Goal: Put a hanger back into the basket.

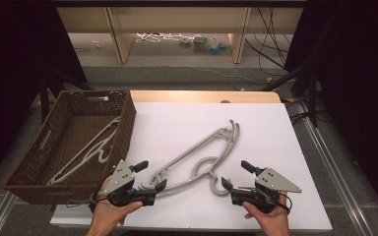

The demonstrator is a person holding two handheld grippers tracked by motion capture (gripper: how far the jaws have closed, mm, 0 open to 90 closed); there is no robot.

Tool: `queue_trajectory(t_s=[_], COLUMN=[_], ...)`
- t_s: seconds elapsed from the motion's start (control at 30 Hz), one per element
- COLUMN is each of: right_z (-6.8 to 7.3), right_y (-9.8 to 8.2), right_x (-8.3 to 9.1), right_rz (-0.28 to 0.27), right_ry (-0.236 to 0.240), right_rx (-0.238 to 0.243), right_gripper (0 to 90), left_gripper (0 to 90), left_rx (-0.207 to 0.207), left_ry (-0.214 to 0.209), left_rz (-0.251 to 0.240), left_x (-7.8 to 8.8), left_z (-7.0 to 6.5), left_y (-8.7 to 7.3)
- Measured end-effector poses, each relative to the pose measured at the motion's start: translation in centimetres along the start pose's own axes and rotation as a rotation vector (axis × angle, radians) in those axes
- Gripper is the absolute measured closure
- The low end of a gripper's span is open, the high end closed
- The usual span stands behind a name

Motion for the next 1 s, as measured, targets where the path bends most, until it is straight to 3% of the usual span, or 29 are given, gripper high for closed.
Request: queue_trajectory(t_s=[0.07,0.23,0.37,0.6,0.7,0.73,0.83,1.0], right_z=[0.1,0.2,0.2,0.1,0.2,0.2,0.2,0.2], right_y=[0.0,0.0,-0.1,0.1,0.0,0.0,0.1,0.1], right_x=[-0.1,-0.1,0.0,0.2,0.3,0.3,0.3,0.4], right_rz=[0.001,0.004,0.013,0.01,0.023,0.023,0.015,0.015], right_ry=[-0.008,-0.005,-0.011,-0.021,-0.013,-0.013,-0.011,-0.007], right_rx=[0.004,0.008,0.014,0.017,-0.005,-0.005,-0.012,-0.014], right_gripper=[15.8,15.8,15.8,15.9,15.8,15.8,15.9,15.9], left_gripper=[15.9,15.9,15.9,17.5,20.4,20.4,20.6,22.6], left_rx=[-0.036,-0.041,-0.071,-0.099,-0.129,-0.145,-0.142,-0.161], left_ry=[-0.012,-0.031,-0.054,-0.121,-0.138,-0.14,-0.139,-0.141], left_rz=[0.032,0.064,0.097,0.237,0.328,0.356,0.432,0.507], left_x=[-0.4,-1.0,-2.2,-6.1,-7.5,-8.0,-9.2,-10.3], left_z=[-0.3,-0.8,-1.1,-1.9,-1.8,-1.6,-1.3,-0.8], left_y=[-0.2,-0.6,-0.4,-1.5,-2.2,-2.5,-3.2,-4.1])
Point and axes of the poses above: each handheld gripper's, and its own axes: x roughly backward along the jaws, y roughly out of its top, z roughly to its left, the point moved 8 cm from there along -x, roughly forward along the jaws, and after that the axes turned 11 degrees about -y, right-handed, at the moved point
